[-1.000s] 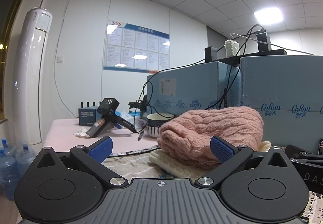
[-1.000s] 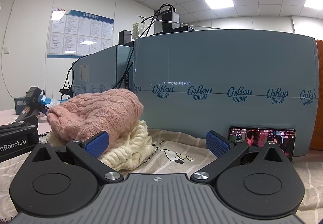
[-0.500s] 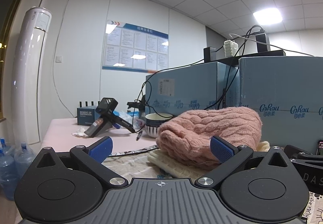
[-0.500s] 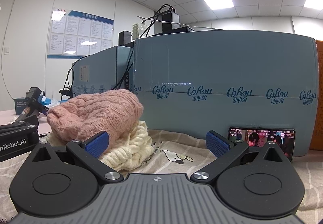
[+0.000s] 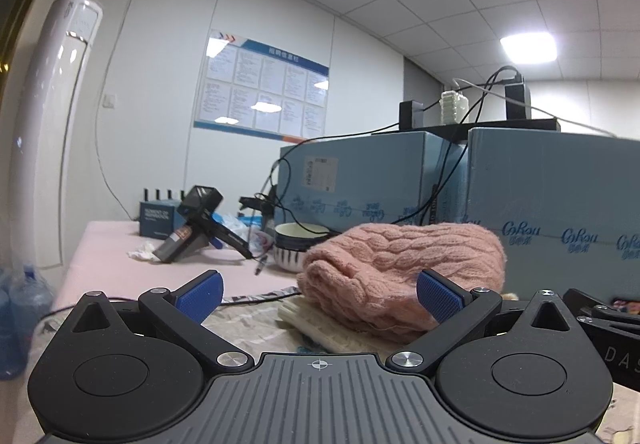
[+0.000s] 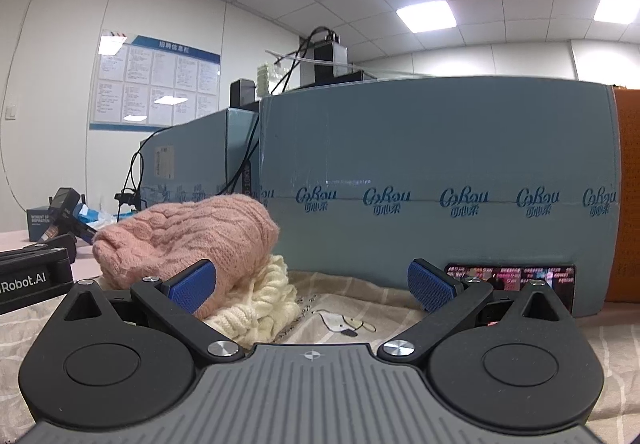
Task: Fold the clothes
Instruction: 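Carry both open tools over to the brown leather jacket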
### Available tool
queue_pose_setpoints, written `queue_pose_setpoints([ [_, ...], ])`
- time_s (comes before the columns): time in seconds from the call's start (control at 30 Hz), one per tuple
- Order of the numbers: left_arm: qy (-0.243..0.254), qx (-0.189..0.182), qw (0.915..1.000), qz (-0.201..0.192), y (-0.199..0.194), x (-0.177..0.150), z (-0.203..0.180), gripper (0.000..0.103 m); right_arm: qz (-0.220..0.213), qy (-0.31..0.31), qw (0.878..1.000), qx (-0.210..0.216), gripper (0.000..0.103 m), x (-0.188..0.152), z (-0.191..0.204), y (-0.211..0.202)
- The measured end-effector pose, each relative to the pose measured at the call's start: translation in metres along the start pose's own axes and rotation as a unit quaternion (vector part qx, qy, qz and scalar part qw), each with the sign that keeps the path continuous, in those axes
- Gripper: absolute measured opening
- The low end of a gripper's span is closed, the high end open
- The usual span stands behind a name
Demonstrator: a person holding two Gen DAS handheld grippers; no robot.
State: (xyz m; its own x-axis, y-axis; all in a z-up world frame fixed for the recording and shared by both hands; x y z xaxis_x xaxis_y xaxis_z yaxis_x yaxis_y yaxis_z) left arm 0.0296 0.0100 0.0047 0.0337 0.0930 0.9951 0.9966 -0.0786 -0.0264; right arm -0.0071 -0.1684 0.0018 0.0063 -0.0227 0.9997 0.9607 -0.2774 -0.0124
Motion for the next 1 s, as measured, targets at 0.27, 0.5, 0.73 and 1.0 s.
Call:
queue_pose_setpoints([
  [0.27,-0.027,-0.018,0.9992,-0.026,-0.011,0.007,0.004,0.103,-0.01,-0.021,0.999,-0.029,0.103,0.012,0.008,-0.015],
  [0.5,-0.038,-0.058,0.9956,-0.063,-0.026,0.012,0.0,0.103,-0.026,-0.05,0.998,-0.041,0.103,0.024,0.012,-0.048],
  [0.73,-0.038,-0.142,0.9869,-0.066,-0.041,0.018,-0.013,0.103,-0.035,-0.071,0.995,-0.066,0.103,0.043,0.004,-0.091],
  [1.0,-0.083,-0.239,0.967,-0.029,-0.071,0.025,-0.023,0.103,-0.047,-0.063,0.991,-0.113,0.103,0.061,-0.024,-0.153],
])
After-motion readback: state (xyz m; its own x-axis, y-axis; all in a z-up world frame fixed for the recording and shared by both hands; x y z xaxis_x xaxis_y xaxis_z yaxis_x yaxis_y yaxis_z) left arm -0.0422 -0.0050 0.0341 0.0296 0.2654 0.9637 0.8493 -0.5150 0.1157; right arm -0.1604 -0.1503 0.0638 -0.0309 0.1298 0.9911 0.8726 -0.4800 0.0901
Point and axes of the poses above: each gripper's, at about its wrist camera, not at the fingertips, and y roughly the way its jaws point, z to its left, x to its top, the point moved 6 cm from there along y, roughly the way its jaws point, and after that the axes turned 2 degrees about -z, right-handed, at the moved point
